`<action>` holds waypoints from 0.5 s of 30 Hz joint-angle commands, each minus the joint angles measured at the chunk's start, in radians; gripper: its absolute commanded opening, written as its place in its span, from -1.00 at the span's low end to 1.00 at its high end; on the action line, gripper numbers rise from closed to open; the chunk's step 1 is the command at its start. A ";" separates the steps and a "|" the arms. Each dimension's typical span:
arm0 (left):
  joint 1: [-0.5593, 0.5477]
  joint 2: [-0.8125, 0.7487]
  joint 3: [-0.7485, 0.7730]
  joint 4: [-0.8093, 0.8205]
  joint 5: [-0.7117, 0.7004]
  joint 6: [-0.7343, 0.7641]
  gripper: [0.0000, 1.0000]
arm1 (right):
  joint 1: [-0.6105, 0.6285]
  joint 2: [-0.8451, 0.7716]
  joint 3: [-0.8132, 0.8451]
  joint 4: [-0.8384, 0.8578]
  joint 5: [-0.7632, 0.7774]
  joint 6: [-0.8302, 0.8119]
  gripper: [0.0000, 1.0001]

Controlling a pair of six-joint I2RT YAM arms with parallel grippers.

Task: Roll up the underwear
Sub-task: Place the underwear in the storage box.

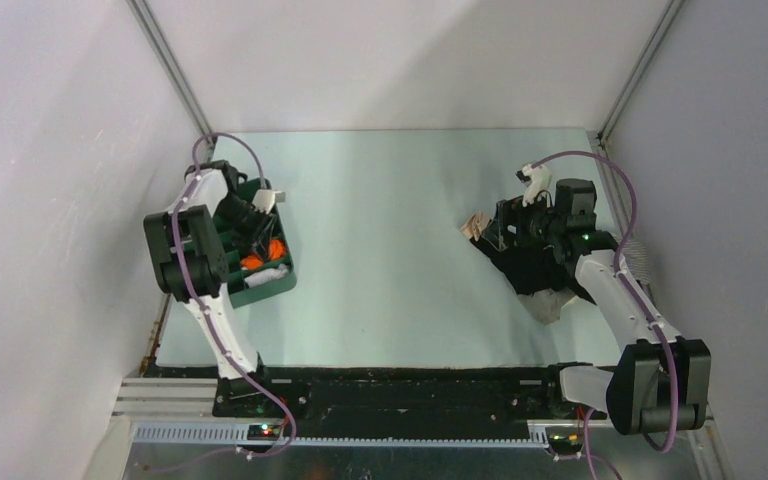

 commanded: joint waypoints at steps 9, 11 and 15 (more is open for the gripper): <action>-0.299 0.030 0.018 0.117 0.009 0.018 -0.81 | 0.005 -0.039 0.016 0.019 -0.014 0.002 0.74; -0.299 0.018 0.003 0.156 -0.010 0.014 -0.77 | 0.003 -0.045 0.016 0.009 -0.012 -0.003 0.74; -0.296 0.031 -0.015 0.142 -0.100 0.019 -0.61 | 0.000 -0.051 0.009 0.004 -0.011 -0.004 0.74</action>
